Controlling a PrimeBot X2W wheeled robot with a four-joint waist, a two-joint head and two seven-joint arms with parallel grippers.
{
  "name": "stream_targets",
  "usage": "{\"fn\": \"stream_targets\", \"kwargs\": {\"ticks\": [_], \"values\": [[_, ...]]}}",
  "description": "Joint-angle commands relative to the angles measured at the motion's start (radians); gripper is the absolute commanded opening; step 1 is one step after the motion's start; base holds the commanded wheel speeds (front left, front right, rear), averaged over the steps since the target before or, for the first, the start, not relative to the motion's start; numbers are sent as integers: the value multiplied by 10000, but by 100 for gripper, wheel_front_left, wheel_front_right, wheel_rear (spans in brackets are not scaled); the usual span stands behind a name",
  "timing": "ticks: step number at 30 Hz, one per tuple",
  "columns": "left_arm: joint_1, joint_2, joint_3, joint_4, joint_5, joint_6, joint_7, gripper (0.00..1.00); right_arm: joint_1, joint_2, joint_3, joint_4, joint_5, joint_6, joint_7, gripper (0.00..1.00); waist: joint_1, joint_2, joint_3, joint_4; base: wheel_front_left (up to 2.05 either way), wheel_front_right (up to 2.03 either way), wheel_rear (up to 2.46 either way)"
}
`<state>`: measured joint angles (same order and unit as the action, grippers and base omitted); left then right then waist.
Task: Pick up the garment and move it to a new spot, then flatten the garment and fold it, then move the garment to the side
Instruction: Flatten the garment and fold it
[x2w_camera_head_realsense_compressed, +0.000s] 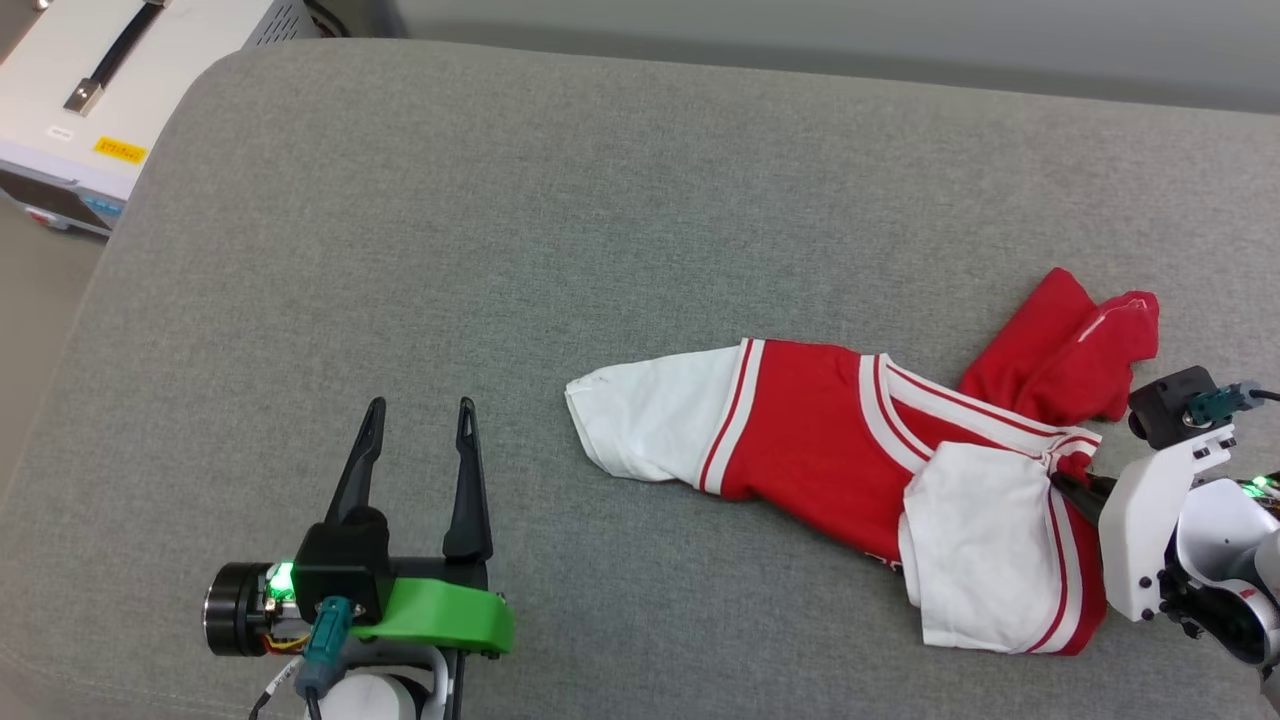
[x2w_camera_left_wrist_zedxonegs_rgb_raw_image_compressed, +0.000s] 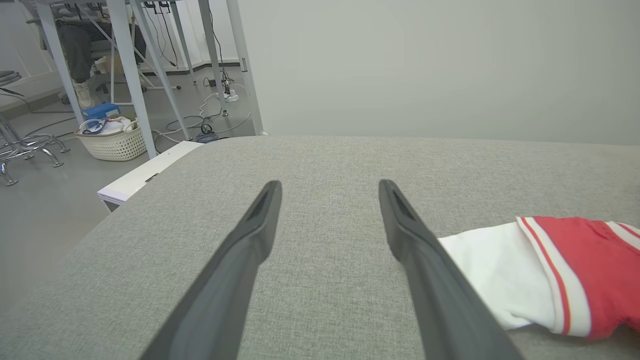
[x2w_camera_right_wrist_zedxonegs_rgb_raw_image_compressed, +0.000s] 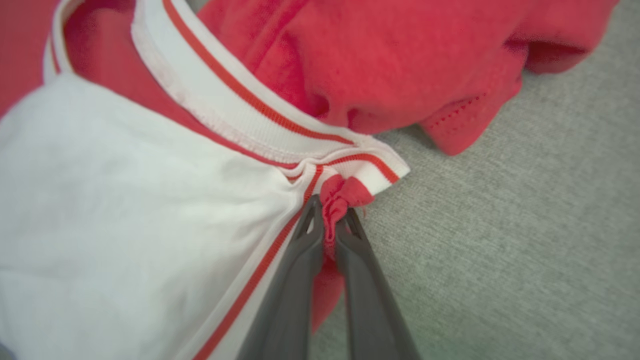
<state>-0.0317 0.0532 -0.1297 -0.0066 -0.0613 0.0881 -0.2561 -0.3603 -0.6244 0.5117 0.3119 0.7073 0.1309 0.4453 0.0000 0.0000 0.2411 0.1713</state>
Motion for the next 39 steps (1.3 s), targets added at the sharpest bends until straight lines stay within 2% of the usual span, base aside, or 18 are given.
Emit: {"fn": "stream_targets", "kwargs": {"ticks": [1,6,10,16,21,27,33,39], "values": [[-4,-30,19,29,-8,34,-57,100,138,222,119,61,36,-2,-326,0,0,0,-335,-251,0,0,0],[218,-30,99,36,21,25,-57,100,497,152,-532,-783,-116,-2,-1562,0,0,0,-776,-523,0,0,0],[418,-30,172,19,30,25,-57,100,930,197,-1321,-1899,-306,-2,-1934,0,0,0,-1028,-697,0,0,0],[567,-30,170,-43,16,18,-57,100,1410,321,-2844,-3375,-915,-2,-1767,0,0,0,-1132,-773,0,0,0],[511,-30,145,-120,-28,28,-57,100,1523,481,-4148,-3783,-1056,-2,-1313,0,0,0,-922,-690,0,0,0],[286,-30,124,-133,-70,20,-57,100,988,328,-4951,-2682,-1169,-2,-668,0,0,0,-376,-584,0,0,0],[-70,-30,-16,-68,-113,-1,-57,100,234,4,-5068,-319,-1480,-2,-466,0,0,0,93,-342,0,0,0],[-120,-30,-20,2,-121,34,-57,100,3,130,-4861,1940,-1553,-2,-438,0,0,0,190,-234,0,0,0]]}}
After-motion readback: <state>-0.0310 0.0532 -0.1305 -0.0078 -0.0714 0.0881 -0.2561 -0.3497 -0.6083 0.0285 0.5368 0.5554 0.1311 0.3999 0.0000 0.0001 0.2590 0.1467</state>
